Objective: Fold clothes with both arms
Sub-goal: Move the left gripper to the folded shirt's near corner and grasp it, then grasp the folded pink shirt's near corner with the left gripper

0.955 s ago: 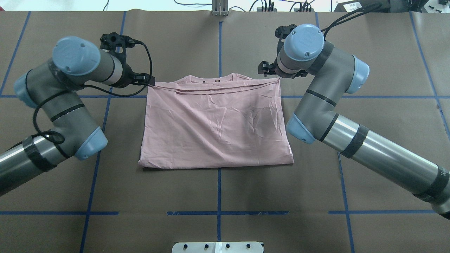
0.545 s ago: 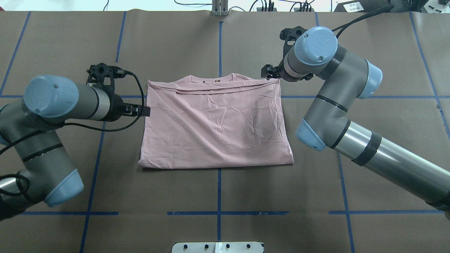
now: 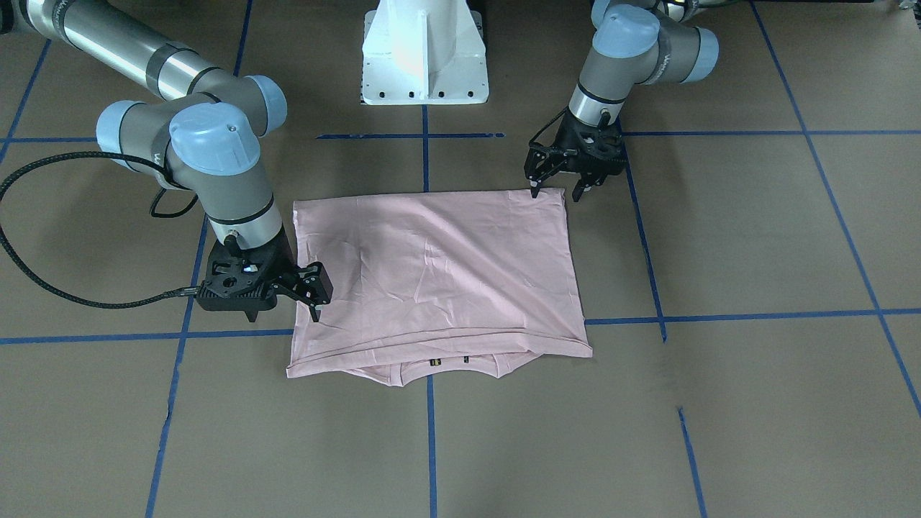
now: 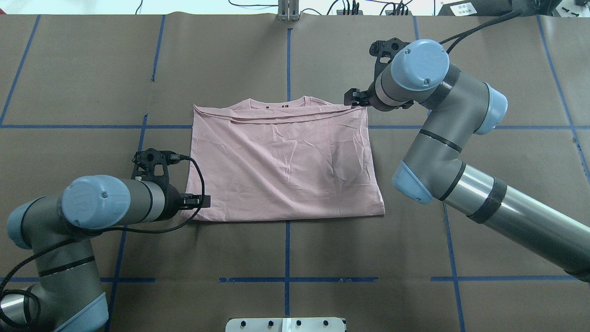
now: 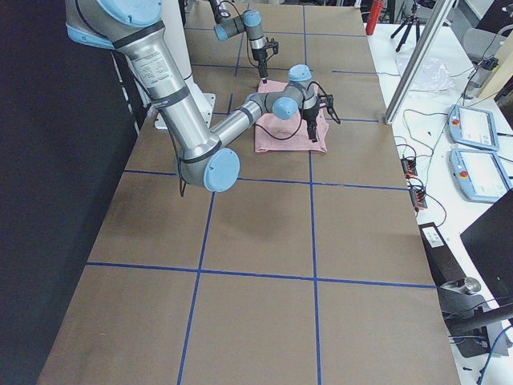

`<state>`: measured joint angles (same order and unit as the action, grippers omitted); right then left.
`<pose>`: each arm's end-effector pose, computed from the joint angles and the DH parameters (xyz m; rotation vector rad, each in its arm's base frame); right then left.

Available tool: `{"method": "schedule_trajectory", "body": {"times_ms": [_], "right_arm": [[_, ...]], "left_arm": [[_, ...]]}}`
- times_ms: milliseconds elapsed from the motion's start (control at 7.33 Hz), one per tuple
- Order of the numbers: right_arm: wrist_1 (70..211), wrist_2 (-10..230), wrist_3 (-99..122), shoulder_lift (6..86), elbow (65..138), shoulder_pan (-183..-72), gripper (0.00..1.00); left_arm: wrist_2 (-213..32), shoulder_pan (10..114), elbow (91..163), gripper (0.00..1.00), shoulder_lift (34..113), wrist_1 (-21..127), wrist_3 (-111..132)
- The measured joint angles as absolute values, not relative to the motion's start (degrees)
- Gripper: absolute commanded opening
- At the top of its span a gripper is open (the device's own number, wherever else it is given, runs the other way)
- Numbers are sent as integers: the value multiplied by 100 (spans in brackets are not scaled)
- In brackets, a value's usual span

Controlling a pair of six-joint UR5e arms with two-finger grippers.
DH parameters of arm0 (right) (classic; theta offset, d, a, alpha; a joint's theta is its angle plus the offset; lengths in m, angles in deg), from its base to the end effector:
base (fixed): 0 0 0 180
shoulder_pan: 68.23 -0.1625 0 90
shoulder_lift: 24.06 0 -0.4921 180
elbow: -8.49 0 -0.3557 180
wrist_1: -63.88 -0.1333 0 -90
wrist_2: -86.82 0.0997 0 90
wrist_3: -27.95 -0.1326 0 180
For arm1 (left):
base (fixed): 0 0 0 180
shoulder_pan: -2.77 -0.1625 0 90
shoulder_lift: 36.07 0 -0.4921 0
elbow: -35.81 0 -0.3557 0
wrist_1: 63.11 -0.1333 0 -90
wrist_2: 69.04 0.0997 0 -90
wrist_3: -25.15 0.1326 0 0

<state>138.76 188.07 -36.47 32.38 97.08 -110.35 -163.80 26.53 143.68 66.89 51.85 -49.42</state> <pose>-0.4741 -0.5736 0.3983 0.3047 -0.7871 0.1904 0.4826 -0.3461 0.4516 0.2545 0.9427 -0.0932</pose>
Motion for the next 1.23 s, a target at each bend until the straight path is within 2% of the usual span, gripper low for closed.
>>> {"method": "schedule_trajectory", "body": {"times_ms": [136, 273, 409, 545, 682, 818, 1227], "right_arm": [[13877, 18807, -3648, 3237, 9708, -11033, 100], [13876, 18807, -3647, 3235, 9708, -11033, 100], [13876, 18805, -3648, 3233, 9704, -11033, 100], [13878, 18802, -3648, 3233, 9701, -11033, 100], [13882, 18801, -3646, 3231, 9700, -11033, 100], [13884, 18804, -3642, 3229, 9700, -11033, 100], [13880, 18805, -3639, 3221, 9692, -11033, 100]], "left_arm": [[-16349, 2597, 14322, 77, 6677, 5185, -4992], [-16339, 2577, 14294, 69, 6666, 5185, -5009], [-16334, 2569, 14268, 33, 6673, 5185, -5017], [-16331, 2559, 14248, 25, 6688, 5185, -5020], [-16332, 2540, 14239, 10, 6697, 5185, -5019], [-16334, 2522, 14238, 0, 6699, 5185, -5018], [-16334, 2510, 14245, 0, 6696, 5185, -4994]]}}
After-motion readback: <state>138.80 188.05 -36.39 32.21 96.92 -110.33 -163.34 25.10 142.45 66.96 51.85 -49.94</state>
